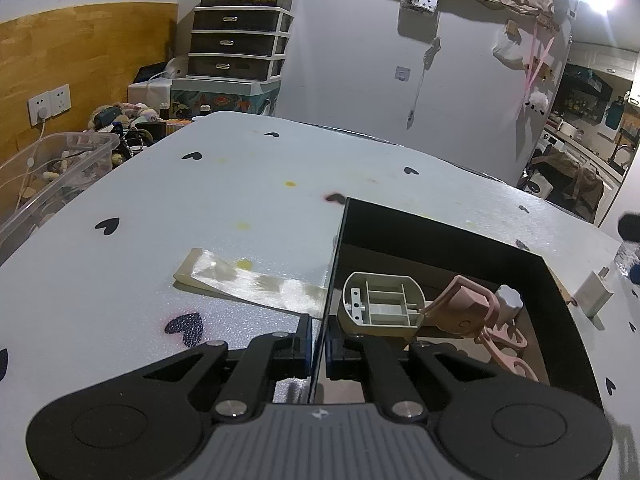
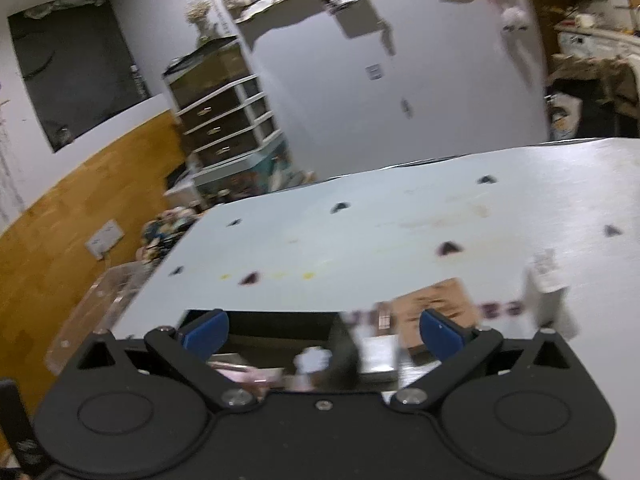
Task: Organize rigid objects
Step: 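Grasp the white plug charger with the right gripper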
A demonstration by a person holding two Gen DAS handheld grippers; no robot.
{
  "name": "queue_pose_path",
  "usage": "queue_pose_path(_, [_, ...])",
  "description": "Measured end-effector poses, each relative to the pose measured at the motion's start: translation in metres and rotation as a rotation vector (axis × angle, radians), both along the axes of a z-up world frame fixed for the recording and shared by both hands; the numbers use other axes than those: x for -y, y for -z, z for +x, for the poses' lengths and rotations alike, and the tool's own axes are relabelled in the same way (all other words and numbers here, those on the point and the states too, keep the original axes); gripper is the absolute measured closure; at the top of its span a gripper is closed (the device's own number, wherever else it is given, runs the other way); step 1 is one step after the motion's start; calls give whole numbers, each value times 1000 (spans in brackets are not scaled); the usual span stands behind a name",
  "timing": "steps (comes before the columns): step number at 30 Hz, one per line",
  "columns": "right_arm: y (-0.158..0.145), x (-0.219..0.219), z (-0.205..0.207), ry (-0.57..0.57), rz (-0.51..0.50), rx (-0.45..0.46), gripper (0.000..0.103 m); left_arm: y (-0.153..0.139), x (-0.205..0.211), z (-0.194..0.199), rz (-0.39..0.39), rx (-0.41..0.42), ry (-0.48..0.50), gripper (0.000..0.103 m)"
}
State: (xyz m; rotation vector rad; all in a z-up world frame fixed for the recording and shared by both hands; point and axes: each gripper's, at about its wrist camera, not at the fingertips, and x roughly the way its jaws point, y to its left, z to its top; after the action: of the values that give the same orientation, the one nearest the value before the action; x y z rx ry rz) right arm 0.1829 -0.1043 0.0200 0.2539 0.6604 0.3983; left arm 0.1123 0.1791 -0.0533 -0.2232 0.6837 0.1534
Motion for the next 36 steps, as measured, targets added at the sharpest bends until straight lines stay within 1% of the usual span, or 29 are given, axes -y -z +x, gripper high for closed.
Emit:
queue_pose_path(5, [11, 28, 0, 78, -66, 31, 0, 0, 0, 0, 0, 0, 0, 97])
queue_pose_path(11, [31, 63, 2, 239, -160, 53, 0, 0, 0, 0, 1, -1, 0, 97])
queue_pose_path(15, [43, 82, 6, 287, -216, 65, 0, 0, 0, 0, 1, -1, 0, 97])
queue_pose_path(18, [52, 93, 12, 294, -225, 69, 0, 0, 0, 0, 1, -2, -1, 97])
queue_pose_path(20, [58, 99, 15, 274, -228, 105, 0, 0, -1, 0, 1, -3, -2, 97])
queue_pose_path(24, [66, 102, 25, 240, -259, 143, 0, 0, -1, 0, 2, -4, -3, 97])
queue_pose_path(28, [68, 98, 39, 213, -272, 150, 0, 0, -2, -1, 4, -5, -3, 97])
queue_pose_path(29, [68, 98, 44, 211, -268, 143, 5, 0, -1, -1, 3, -5, -3, 97])
queue_pose_path(30, [68, 99, 47, 213, -262, 139, 17, 0, -1, -1, 3, -5, -3, 97])
queue_pose_path(31, [68, 99, 52, 213, -256, 130, 24, 0, -1, -1, 3, -5, -3, 97])
queue_pose_path(32, [69, 99, 58, 214, -253, 118, 34, 0, -1, -1, 3, -5, -3, 97])
queue_pose_path(33, [69, 98, 61, 215, -254, 112, 39, 0, -1, 0, 3, -5, -3, 97])
queue_pose_path(36, [72, 93, 70, 206, -269, 95, 43, 0, -1, 0, 3, -5, -3, 97])
